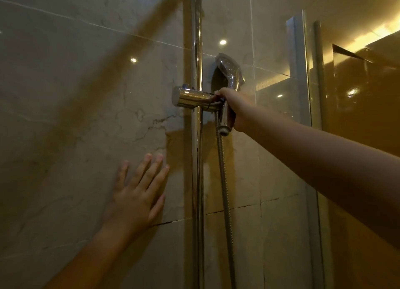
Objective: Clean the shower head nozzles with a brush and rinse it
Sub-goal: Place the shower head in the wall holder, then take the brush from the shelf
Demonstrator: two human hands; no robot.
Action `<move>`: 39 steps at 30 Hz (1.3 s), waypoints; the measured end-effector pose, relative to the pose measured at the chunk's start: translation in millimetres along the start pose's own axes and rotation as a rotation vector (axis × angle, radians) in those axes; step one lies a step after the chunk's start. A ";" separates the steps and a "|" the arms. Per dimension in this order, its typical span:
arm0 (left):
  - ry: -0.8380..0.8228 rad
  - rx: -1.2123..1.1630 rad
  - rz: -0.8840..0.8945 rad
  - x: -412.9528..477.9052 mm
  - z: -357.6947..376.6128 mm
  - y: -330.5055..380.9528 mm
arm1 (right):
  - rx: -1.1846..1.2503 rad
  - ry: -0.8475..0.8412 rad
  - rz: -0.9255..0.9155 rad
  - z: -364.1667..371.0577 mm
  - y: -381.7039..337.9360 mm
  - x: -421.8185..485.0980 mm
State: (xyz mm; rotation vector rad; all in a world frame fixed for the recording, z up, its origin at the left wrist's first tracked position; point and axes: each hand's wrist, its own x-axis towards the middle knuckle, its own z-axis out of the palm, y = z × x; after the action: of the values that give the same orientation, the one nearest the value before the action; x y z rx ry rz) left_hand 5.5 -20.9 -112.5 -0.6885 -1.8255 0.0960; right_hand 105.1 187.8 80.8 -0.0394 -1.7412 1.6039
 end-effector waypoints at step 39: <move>-0.366 -1.545 -1.052 -212.2 -145.4 146.7 | -0.144 -0.150 -0.058 14.1 191.7 -337.2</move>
State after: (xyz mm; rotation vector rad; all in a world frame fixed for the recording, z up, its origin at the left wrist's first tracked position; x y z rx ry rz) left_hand 237.7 -43.7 -294.9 -0.5697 -2.1448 -2.1428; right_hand 251.8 49.8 -251.0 0.0629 -1.9531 1.4701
